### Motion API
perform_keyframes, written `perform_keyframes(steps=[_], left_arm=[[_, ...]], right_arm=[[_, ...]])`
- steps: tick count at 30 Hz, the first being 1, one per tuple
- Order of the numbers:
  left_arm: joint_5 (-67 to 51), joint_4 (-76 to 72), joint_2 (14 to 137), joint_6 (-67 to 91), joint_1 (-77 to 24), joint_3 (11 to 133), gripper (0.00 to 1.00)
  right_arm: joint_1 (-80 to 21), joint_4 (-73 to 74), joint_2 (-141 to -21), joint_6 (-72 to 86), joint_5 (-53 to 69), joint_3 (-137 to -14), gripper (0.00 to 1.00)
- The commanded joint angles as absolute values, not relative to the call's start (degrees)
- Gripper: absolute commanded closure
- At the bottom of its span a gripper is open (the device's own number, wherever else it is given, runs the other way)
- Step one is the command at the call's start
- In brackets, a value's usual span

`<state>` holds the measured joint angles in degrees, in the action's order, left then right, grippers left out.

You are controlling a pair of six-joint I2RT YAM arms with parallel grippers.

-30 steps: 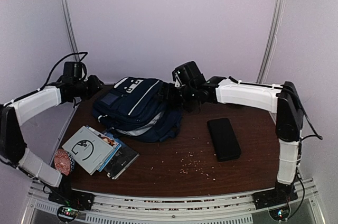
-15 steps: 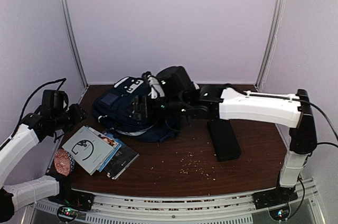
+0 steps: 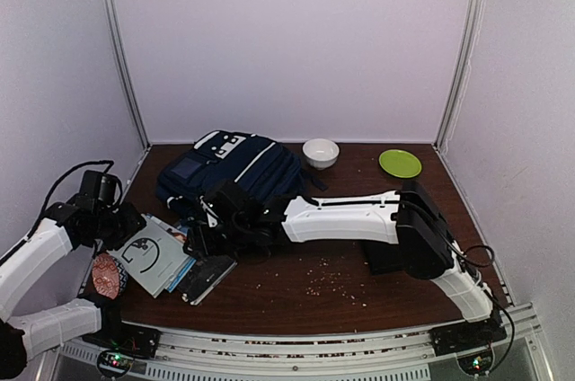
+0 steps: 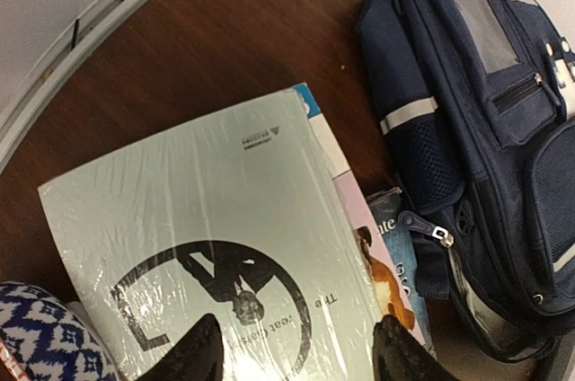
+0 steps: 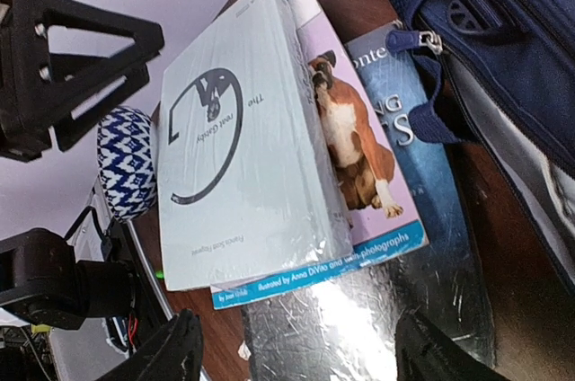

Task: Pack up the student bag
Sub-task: Pick up the book from the center of the board.

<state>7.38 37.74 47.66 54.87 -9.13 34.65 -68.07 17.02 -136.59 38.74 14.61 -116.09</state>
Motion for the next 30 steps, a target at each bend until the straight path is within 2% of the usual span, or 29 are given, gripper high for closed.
perform_keyframes(steps=[1, 10, 15, 24, 30], left_arm=[[6.09, 36.95, 45.97, 59.41, -8.68, 32.72, 0.03], [8.89, 41.20, 43.02, 61.38, -7.20, 30.34, 0.03], [9.52, 43.02, 41.87, 65.34, -7.16, 28.15, 0.14], [8.38, 45.35, 36.31, 71.01, -7.16, 24.09, 0.15], [6.02, 45.35, 37.20, 73.73, -7.20, 22.02, 0.15]], right_arm=[[-68.22, 15.10, -138.74, 39.61, 14.75, -122.47, 0.27], [-68.02, 14.92, -146.97, 39.28, 14.18, -133.17, 0.27], [-67.10, 14.00, -151.69, 40.47, 14.33, -137.91, 0.28], [-66.34, 14.18, -153.81, 40.24, 14.11, -138.83, 0.28], [-66.29, 13.92, -154.94, 41.04, 15.63, -139.13, 0.29]])
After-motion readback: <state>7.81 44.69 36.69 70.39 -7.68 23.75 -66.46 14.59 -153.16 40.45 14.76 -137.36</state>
